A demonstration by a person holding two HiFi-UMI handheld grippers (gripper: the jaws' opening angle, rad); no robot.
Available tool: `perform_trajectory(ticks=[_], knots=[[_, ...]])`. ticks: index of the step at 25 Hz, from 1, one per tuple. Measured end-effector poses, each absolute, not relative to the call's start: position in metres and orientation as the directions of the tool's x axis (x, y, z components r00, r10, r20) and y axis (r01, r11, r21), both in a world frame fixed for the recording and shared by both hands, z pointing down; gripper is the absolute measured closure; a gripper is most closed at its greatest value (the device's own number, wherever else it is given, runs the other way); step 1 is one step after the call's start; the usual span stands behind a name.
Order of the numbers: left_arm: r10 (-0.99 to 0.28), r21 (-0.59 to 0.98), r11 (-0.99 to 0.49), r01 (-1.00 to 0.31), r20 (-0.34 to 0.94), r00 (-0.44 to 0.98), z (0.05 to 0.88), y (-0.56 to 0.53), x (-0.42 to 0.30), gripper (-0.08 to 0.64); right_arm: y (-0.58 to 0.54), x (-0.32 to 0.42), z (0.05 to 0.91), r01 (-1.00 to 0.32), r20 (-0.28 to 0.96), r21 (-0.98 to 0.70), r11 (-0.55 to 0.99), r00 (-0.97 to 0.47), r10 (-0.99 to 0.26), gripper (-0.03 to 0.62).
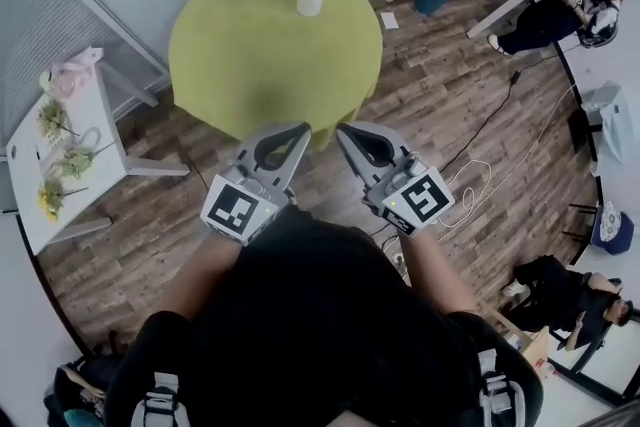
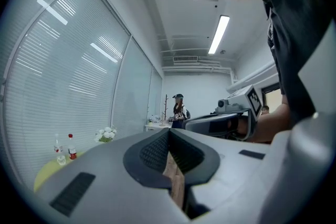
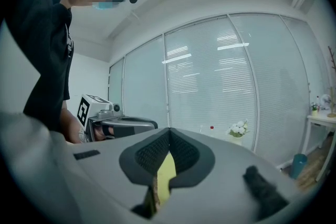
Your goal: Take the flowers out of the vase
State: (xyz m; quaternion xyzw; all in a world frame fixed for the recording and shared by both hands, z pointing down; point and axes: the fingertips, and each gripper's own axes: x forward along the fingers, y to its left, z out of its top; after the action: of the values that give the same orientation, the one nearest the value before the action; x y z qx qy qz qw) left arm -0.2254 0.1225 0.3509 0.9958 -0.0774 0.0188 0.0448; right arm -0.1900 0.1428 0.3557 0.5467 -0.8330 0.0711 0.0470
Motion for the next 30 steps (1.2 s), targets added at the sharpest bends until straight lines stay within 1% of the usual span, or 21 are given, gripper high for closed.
perform_trajectory(ticks=[5,12,17,21,26,30], knots=[[-0.111,0.102,-0.988,-0.115,0.041,0.993,0.356,0.101,-0.225,0.548,0.121,-0.191,0.360,-0.930,0.162,-0.072,0.361,-0.368,-0.916,0.574],[-0.085,0.122,-0.989,-0.089,0.032,0.996,0.356,0.086,-0.214,0.548,0.111,-0.177,0.361,-0.947,0.160,-0.086,0.308,-0.319,-0.934,0.574],[-0.094,0.131,-0.986,-0.103,0.075,0.993,0.364,0.080,-0.212,0.548,0.108,-0.170,0.363,-0.949,0.134,-0.123,0.290,-0.305,-0.943,0.574],[-0.100,0.122,-0.987,-0.106,0.052,0.994,0.364,0.079,-0.204,0.548,0.106,-0.160,0.362,-0.946,0.134,-0.115,0.304,-0.318,-0.939,0.574],[-0.135,0.101,-0.985,-0.142,0.076,0.988,0.360,0.071,-0.187,0.548,0.099,-0.143,0.359,-0.938,0.119,-0.115,0.328,-0.341,-0.933,0.574],[-0.164,0.089,-0.981,-0.170,0.070,0.984,0.358,0.068,-0.164,0.548,0.093,-0.116,0.359,-0.929,0.100,-0.130,0.347,-0.360,-0.928,0.574]])
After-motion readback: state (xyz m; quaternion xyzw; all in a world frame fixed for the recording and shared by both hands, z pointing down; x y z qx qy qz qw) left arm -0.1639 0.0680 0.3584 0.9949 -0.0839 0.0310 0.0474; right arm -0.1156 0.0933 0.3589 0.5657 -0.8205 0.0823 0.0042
